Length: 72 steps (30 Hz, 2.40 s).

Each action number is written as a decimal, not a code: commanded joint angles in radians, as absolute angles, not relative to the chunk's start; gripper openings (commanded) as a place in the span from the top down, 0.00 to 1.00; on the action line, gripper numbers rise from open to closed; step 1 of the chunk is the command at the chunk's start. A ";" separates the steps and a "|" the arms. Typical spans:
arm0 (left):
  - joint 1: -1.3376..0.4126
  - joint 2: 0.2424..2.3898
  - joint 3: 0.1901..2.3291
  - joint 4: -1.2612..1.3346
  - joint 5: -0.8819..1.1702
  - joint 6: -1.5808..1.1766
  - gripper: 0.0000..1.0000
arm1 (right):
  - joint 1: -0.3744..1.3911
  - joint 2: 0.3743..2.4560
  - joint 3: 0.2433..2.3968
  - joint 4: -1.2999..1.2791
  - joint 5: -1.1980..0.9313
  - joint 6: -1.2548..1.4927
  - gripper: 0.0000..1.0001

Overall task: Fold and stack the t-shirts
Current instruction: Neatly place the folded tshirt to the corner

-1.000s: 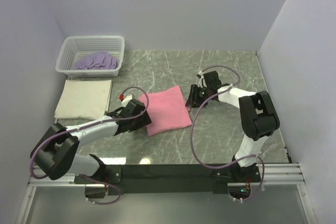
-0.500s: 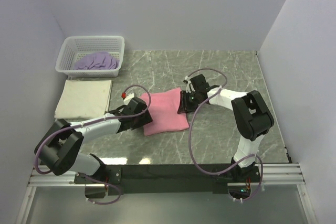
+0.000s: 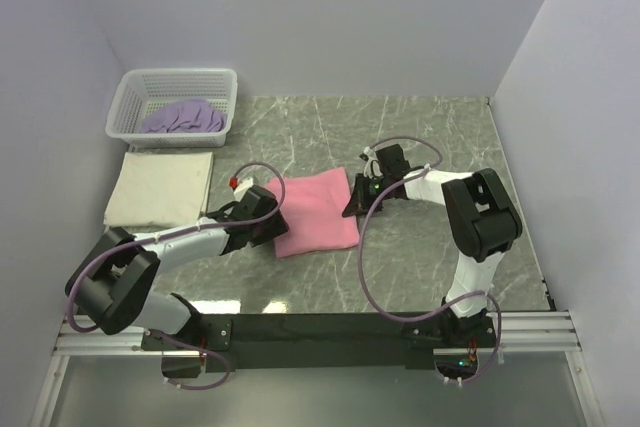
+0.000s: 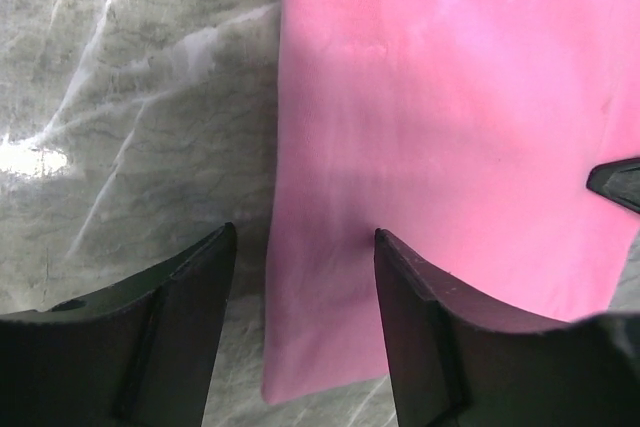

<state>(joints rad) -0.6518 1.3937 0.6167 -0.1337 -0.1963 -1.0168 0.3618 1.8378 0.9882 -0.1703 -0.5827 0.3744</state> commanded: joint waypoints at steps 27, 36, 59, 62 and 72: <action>-0.612 1.327 0.693 -0.166 -0.081 -1.025 0.51 | 0.299 1.709 0.924 -0.071 -0.689 0.474 0.68; -0.569 1.391 0.640 -0.138 -0.035 -1.046 0.53 | 0.241 1.821 0.877 0.008 -0.700 0.473 0.70; -0.129 1.013 0.552 -0.402 0.129 -0.884 0.01 | 1.077 1.715 1.311 -0.555 0.079 0.140 0.41; -0.123 0.985 0.529 -0.400 0.136 -0.890 0.00 | 1.155 1.802 1.377 -0.581 0.155 0.109 0.41; -0.123 0.965 0.508 -0.402 0.127 -0.890 0.01 | 1.229 1.983 1.457 -0.597 0.305 0.072 0.43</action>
<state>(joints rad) -0.1276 0.9840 0.5201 -0.4236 0.1120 -0.9031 1.2240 1.9667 1.4147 -0.5762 0.2012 0.0944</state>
